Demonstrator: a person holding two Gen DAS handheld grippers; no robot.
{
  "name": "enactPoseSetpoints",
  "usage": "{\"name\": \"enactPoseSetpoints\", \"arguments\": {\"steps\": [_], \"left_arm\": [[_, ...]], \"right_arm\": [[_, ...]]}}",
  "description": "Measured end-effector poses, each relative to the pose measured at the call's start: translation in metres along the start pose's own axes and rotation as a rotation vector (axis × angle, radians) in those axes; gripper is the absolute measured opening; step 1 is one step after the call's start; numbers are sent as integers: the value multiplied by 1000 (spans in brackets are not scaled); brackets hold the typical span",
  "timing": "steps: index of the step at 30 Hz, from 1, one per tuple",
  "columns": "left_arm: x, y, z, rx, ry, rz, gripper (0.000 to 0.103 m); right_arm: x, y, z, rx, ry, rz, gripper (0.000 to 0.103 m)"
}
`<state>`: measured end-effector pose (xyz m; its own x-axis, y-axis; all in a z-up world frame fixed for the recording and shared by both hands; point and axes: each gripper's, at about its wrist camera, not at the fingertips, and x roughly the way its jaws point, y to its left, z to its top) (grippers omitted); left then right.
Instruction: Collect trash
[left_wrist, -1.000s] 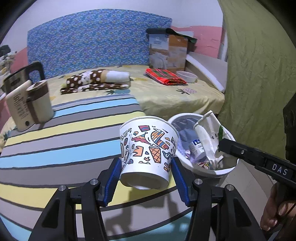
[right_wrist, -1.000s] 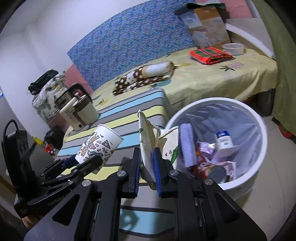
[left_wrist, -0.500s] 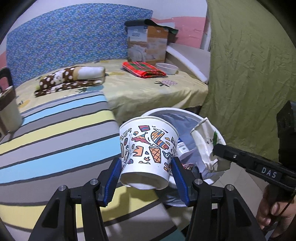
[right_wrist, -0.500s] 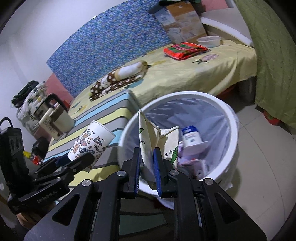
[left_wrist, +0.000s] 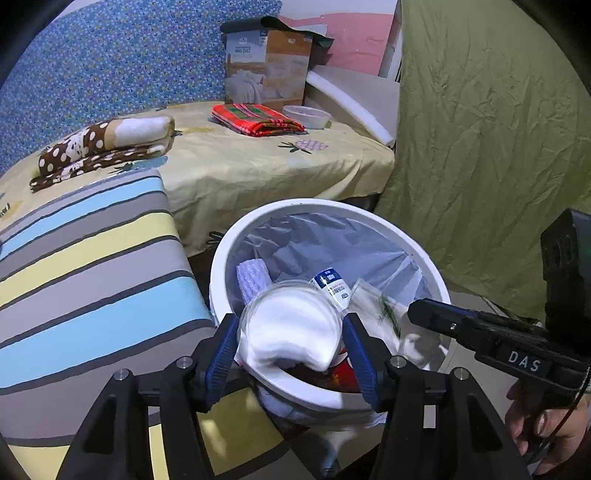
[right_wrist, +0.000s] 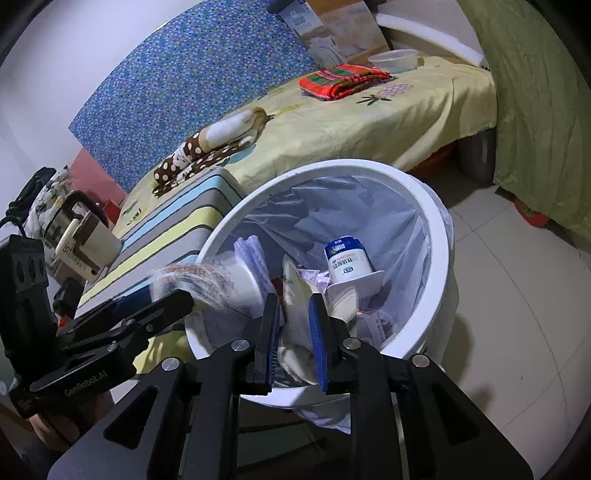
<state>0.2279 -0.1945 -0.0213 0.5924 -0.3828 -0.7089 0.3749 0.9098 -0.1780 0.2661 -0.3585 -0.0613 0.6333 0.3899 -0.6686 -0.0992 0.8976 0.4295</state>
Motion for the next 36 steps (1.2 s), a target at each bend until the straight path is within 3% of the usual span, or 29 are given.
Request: {"name": "enactPoseSetpoints", "arguments": {"steps": [5, 19, 36], "left_arm": [[-4, 1, -2, -6, -11, 1, 57], [-58, 8, -16, -38, -69, 43, 57], [-138, 18, -60, -83, -133, 180, 57]], "right_arm": [[-6, 2, 0, -5, -16, 2, 28], [-31, 39, -6, -121, -74, -13, 31], [-53, 80, -33, -250, -109, 1, 36]]}}
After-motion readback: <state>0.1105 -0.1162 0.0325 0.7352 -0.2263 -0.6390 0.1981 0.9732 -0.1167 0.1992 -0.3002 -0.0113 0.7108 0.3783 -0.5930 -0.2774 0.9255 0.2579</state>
